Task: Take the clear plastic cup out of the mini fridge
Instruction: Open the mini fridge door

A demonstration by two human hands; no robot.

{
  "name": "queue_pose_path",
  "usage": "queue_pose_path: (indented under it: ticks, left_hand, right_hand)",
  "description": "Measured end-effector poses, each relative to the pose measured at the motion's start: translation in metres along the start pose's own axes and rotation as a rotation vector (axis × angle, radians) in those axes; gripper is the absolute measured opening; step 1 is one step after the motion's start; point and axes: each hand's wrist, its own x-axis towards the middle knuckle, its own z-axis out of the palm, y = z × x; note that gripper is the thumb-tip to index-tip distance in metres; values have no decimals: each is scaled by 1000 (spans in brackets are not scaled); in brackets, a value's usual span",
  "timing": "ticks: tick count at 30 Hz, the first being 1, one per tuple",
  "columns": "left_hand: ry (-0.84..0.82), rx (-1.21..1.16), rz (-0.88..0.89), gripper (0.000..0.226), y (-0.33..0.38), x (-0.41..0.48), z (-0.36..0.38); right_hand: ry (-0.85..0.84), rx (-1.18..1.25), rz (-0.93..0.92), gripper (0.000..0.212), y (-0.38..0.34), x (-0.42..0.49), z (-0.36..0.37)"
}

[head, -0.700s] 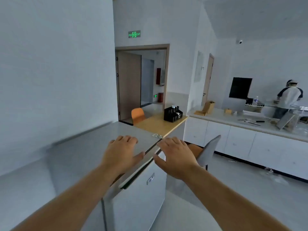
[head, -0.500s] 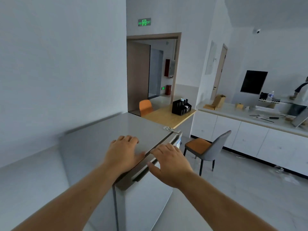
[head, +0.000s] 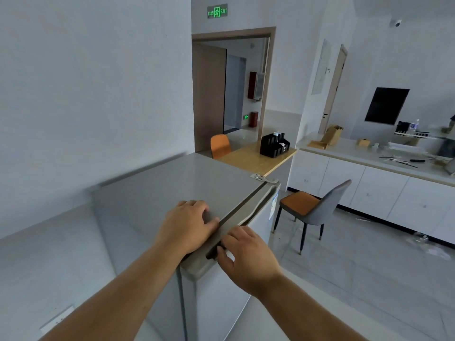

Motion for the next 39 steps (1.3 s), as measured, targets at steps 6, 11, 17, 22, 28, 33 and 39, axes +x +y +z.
queue_pose_path:
  ticks: [6, 11, 17, 22, 28, 33, 39]
  left_hand:
    - [-27, -8, -3, 51, 1, 0, -2]
    - [-53, -6, -1, 53, 0, -2, -2]
    - [-96, -3, -33, 51, 6, 0, -7]
    - [-87, 20, -22, 47, 8, -1, -9]
    - [-102, -3, -44, 46, 10, -4, -10]
    - [-114, 53, -19, 40, 11, -5, -10]
    - [-159, 94, 58, 44, 10, -3, -6]
  right_hand:
    - [-75, 3, 32, 36, -5, -2, -9]
    - [-116, 28, 53, 33, -7, -3, -22]
    - [-7, -88, 92, 47, 1, -2, -54]
    - [-144, -79, -74, 32, -11, -18, -53]
    - [-153, -40, 179, 33, -14, -11, -64]
    - [-214, -264, 307, 40, 2, -11, -69]
    - [-283, -330, 476, 85, 39, -33, -71]
